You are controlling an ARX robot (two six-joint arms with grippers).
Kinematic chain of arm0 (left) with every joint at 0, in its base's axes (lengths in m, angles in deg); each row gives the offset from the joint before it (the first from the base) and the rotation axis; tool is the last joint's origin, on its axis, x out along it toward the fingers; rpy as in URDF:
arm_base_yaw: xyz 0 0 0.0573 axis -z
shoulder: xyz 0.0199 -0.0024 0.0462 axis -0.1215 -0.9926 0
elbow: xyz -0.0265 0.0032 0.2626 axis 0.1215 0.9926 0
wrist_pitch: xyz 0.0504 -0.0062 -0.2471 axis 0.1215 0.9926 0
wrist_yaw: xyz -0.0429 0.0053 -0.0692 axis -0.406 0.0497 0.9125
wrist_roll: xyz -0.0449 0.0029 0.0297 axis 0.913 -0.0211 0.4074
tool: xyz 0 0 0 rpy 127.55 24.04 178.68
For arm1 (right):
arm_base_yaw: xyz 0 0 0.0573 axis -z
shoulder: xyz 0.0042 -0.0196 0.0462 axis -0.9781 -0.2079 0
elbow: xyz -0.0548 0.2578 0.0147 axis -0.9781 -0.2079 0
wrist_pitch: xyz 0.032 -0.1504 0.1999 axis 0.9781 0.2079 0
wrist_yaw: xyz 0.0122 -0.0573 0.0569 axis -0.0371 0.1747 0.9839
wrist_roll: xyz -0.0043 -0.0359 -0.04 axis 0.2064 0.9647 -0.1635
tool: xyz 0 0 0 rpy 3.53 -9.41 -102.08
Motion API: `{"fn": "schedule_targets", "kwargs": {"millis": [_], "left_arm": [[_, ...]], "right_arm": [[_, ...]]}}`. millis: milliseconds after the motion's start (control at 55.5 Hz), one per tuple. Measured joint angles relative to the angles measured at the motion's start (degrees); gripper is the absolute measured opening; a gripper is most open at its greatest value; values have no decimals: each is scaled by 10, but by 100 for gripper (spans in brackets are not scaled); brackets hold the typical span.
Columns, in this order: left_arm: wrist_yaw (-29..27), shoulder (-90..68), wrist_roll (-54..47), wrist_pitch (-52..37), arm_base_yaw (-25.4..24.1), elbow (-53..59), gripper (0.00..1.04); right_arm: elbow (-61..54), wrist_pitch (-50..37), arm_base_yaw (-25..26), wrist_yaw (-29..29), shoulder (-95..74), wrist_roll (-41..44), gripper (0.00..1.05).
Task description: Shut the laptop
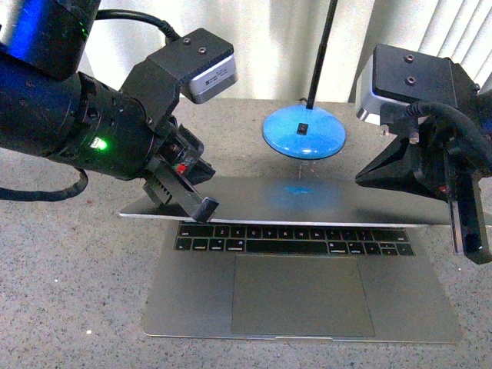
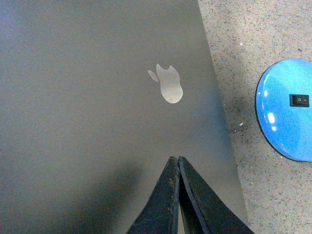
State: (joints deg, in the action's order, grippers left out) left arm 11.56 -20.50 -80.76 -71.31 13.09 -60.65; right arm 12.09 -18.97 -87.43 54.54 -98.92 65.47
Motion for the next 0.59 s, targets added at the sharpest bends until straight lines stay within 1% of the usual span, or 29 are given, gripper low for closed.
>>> {"fn": "schedule_targets", "kwargs": {"millis": [595], "left_arm": [[4,-7,8,-12,3,10,4]], "right_arm": [[-19,-21,-5,-2,-14,0,3]]}}
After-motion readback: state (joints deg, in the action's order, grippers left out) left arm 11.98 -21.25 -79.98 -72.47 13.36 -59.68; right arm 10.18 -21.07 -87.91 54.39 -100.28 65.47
